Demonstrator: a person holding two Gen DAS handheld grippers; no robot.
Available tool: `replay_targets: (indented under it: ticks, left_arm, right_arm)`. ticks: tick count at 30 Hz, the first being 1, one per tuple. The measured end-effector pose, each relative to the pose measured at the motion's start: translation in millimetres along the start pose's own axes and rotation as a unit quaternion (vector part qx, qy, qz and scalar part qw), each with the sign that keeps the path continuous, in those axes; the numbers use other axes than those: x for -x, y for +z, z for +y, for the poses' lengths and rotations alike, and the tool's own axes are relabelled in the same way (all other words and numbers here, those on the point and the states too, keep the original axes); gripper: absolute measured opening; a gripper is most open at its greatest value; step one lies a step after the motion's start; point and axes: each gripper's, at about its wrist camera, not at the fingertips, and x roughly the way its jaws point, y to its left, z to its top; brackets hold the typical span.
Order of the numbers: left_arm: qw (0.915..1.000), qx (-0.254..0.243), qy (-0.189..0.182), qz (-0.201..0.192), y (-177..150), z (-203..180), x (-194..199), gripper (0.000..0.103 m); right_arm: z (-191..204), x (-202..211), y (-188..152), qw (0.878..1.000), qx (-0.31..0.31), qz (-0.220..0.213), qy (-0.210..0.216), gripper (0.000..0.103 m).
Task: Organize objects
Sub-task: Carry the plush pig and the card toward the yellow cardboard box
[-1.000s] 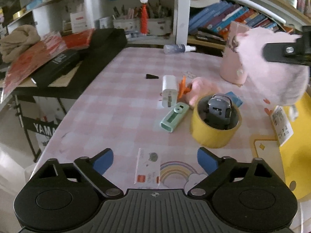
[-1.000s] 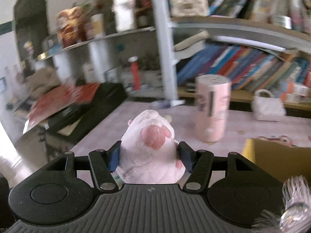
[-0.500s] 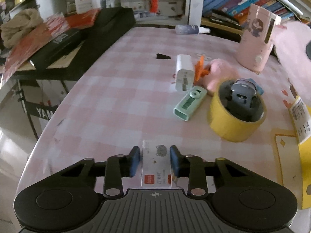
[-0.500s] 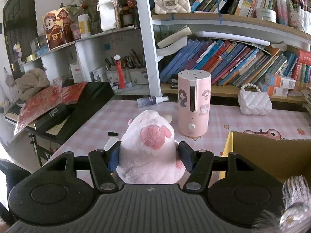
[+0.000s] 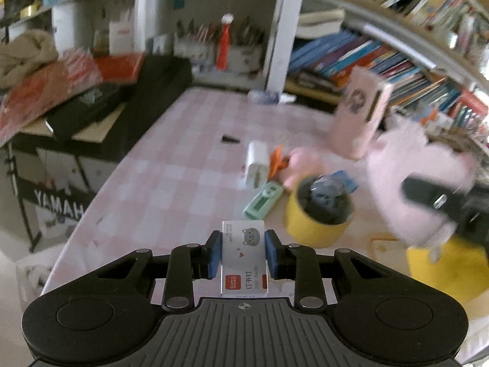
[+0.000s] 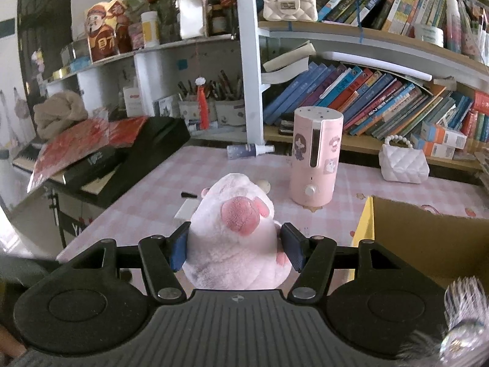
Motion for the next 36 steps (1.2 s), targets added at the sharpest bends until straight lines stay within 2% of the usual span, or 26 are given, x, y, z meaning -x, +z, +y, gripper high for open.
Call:
replay_targets:
  ticks: [5, 14, 25, 31, 36]
  left_arm:
    - [0.9995, -0.015, -0.024, -0.015, -10, -6, 26, 0.028]
    - [0.9974, -0.042, -0.056, -0.013, -42, -11, 63, 0.028]
    - [0.9935, -0.078, -0.081, -0.017, -74, -20, 106, 0.028]
    - [0.9891, -0.103, -0.103, -0.018, -87, -30, 121, 0.028]
    - [0.9813, -0.137, -0.134, -0.021, -101, -46, 133, 0.028]
  right_arm:
    - [7, 16, -16, 1.0, 0.005, 0.014, -0.008, 0.06]
    - [17, 51, -48, 0.999, -0.019, 0.037, -0.024, 0.06]
    - [31, 104, -83, 0.997, -0.037, 0.038, -0.05, 0.06]
    - [31, 132, -104, 0.995, -0.059, 0.039, -0.073, 0.06]
    - [25, 158, -122, 0.99, -0.089, 0.033, -0.105, 0.06]
